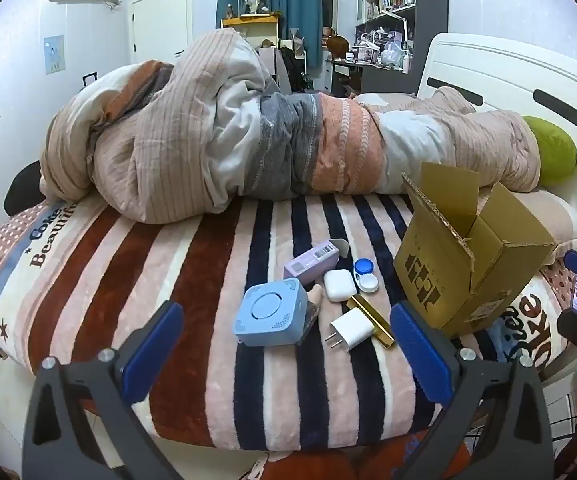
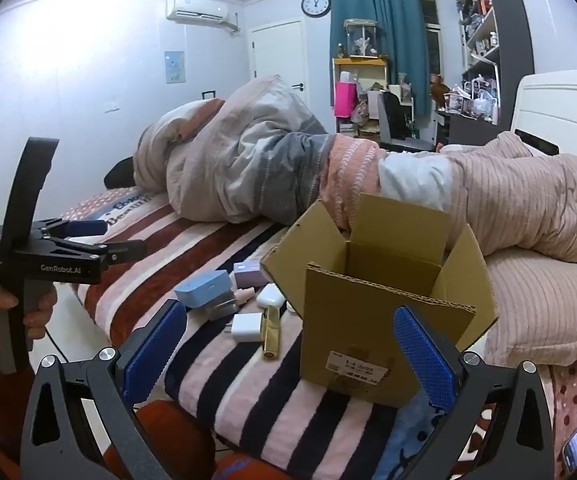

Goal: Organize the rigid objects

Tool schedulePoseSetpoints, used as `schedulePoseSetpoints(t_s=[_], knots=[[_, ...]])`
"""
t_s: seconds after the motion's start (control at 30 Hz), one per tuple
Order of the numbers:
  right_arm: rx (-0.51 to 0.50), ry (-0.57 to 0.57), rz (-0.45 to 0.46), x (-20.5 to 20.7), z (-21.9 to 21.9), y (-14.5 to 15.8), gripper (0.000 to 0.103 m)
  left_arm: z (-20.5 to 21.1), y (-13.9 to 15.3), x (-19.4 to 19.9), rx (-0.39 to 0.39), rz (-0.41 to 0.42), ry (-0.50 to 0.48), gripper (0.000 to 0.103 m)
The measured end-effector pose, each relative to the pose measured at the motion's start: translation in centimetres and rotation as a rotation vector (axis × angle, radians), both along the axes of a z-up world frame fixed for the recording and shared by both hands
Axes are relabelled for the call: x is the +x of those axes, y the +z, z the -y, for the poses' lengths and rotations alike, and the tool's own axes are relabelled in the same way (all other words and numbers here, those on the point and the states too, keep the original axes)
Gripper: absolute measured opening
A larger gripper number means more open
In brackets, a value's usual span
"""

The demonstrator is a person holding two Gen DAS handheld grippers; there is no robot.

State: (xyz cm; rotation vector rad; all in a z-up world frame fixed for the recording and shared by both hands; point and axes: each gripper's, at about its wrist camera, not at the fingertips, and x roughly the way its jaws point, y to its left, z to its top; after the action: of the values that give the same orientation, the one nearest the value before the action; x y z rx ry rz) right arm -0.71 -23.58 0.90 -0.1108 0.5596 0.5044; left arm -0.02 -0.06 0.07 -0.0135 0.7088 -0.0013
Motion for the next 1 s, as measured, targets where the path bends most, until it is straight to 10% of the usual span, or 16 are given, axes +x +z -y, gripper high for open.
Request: schedulePoseSetpoints(t_s=[1.0], knots=[[0.006,0.004,-0.002,-0.23,-0.01,-0.20,0.103,0.77,0.22,-0.42,0.000,-0.010,-0.022,0.103]])
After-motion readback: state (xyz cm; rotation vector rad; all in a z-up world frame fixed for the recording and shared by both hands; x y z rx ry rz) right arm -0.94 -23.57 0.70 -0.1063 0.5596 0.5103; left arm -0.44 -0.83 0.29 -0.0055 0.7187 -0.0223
